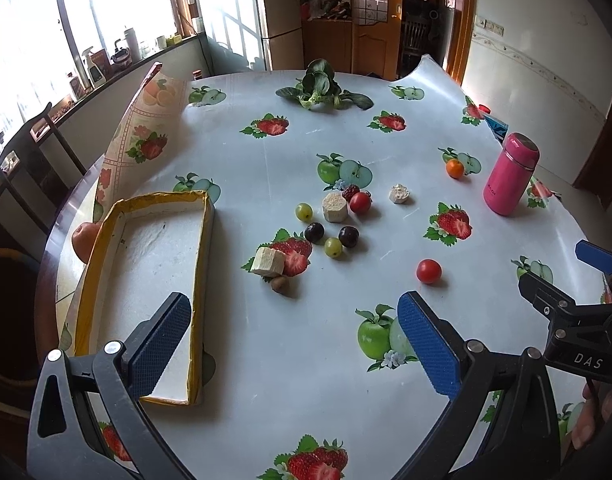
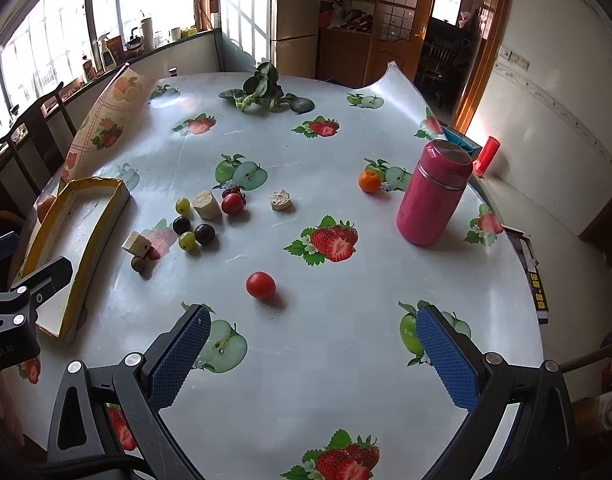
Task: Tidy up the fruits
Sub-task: 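Move both tools toward the fruit cluster on the table, then grasp the white cube with the left tool while the right tool grasps the red tomato, then carry the white cube and red tomato with both tools over the yellow tray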
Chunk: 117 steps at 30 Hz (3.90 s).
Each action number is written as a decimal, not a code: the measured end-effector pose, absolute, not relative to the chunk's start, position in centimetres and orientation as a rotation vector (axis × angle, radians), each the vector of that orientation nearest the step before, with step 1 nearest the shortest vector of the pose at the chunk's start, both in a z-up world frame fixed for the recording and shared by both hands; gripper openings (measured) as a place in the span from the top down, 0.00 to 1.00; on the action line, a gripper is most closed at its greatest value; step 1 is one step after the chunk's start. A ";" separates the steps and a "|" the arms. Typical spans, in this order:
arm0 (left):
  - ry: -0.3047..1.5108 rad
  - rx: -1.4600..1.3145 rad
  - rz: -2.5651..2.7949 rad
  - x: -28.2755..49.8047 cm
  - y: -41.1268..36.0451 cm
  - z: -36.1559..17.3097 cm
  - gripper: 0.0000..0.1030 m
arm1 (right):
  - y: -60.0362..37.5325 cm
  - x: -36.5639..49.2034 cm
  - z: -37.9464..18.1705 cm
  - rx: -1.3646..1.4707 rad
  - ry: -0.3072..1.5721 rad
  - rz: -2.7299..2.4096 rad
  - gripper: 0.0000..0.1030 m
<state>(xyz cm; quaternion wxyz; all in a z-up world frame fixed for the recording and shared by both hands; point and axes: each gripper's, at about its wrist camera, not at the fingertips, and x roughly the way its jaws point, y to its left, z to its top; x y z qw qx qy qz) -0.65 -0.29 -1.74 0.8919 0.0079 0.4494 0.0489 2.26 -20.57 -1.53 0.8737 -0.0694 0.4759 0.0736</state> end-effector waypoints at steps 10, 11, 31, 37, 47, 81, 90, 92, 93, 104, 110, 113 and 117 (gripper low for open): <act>0.996 -0.059 0.053 -0.5 1.0 -3.9 0.00 | -20.5 2.5 -2.7 -0.136 1.018 0.167 0.00; 1.003 -0.072 0.043 -0.4 1.1 -4.2 0.00 | -20.5 2.6 -2.9 -0.135 1.022 0.168 0.00; 1.118 -0.171 -0.051 6.7 4.5 -10.5 0.22 | -19.1 4.7 -7.5 -0.048 1.093 0.327 0.03; 1.179 -0.128 -0.026 10.0 5.0 -13.4 0.31 | -17.6 6.8 -10.0 -0.037 1.124 0.370 0.09; 1.246 -0.156 -0.023 11.6 6.5 -16.3 0.62 | -16.7 9.7 -13.9 -0.022 1.195 0.372 0.27; 1.148 -0.153 -0.036 5.6 5.2 -10.4 0.63 | -16.2 6.0 -8.6 0.013 1.100 0.403 0.68; 1.116 -0.154 0.025 2.1 7.3 -8.4 0.63 | -13.5 3.9 -6.2 -0.028 1.070 0.456 0.68; 1.110 -0.159 0.048 1.4 8.2 -8.2 0.63 | -12.7 3.5 -5.8 -0.037 1.063 0.473 0.68; 1.106 -0.162 0.060 1.0 8.6 -8.1 0.63 | -12.3 3.2 -5.5 -0.043 1.060 0.483 0.68; 1.090 -0.177 0.164 -1.8 12.5 -7.8 0.63 | -7.9 1.4 -3.9 -0.075 1.043 0.577 0.68; 1.083 -0.178 0.202 -2.5 14.2 -7.5 0.63 | -5.1 1.1 -3.6 -0.093 1.040 0.629 0.68; 1.083 -0.180 0.220 -2.7 15.1 -7.6 0.63 | -3.5 1.0 -3.3 -0.104 1.034 0.656 0.68; 1.084 -0.184 0.237 -2.9 16.2 -7.7 0.63 | -1.5 0.9 -3.2 -0.115 1.030 0.690 0.68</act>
